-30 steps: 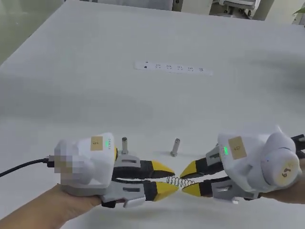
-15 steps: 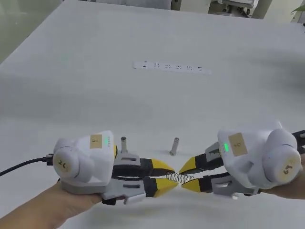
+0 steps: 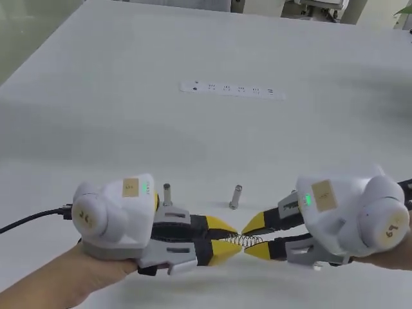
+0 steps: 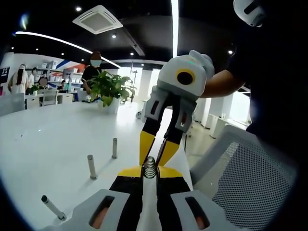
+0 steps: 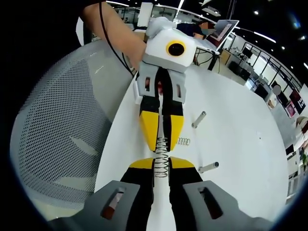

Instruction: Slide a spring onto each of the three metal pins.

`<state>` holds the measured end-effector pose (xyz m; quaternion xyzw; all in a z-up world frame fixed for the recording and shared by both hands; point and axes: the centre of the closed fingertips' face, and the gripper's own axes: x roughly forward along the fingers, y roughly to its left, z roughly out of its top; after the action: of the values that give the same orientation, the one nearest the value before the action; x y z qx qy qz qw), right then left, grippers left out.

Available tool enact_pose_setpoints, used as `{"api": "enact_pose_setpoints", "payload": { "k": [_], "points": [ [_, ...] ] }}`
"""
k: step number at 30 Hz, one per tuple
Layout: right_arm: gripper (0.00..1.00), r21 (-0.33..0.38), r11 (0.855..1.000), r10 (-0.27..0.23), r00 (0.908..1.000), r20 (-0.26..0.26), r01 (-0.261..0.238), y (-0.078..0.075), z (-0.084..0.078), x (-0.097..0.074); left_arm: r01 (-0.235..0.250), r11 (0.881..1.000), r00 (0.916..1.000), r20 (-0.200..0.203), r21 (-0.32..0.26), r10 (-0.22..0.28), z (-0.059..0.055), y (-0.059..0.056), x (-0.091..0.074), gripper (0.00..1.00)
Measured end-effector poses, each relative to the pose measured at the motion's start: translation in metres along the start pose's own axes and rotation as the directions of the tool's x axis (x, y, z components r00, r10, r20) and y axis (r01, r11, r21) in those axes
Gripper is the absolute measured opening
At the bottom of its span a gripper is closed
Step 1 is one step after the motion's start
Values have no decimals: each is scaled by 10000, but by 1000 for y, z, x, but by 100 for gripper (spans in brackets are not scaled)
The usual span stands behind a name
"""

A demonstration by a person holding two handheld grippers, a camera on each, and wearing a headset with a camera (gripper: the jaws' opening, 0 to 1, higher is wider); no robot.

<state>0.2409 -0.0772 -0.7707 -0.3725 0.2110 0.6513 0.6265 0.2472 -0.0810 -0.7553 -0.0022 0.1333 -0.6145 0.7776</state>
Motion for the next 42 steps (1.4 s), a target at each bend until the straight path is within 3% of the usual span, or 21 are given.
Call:
{"api": "enact_pose_setpoints", "payload": {
  "k": [23,30,42],
  "points": [
    [10,23,10000,-40,10000,0,40,-2,-2,-3,141,9997,9999,51,-178,-140,6,-3,0,1],
    [10,880,9961,-101,9995,288,75,-5,-8,-9,92,9996,9998,159,-276,-88,9,-1,-3,1],
    [7,1319,9912,-182,9973,715,86,-6,-5,-14,134,9990,9995,284,-425,-122,11,0,-5,1]
  ]
}}
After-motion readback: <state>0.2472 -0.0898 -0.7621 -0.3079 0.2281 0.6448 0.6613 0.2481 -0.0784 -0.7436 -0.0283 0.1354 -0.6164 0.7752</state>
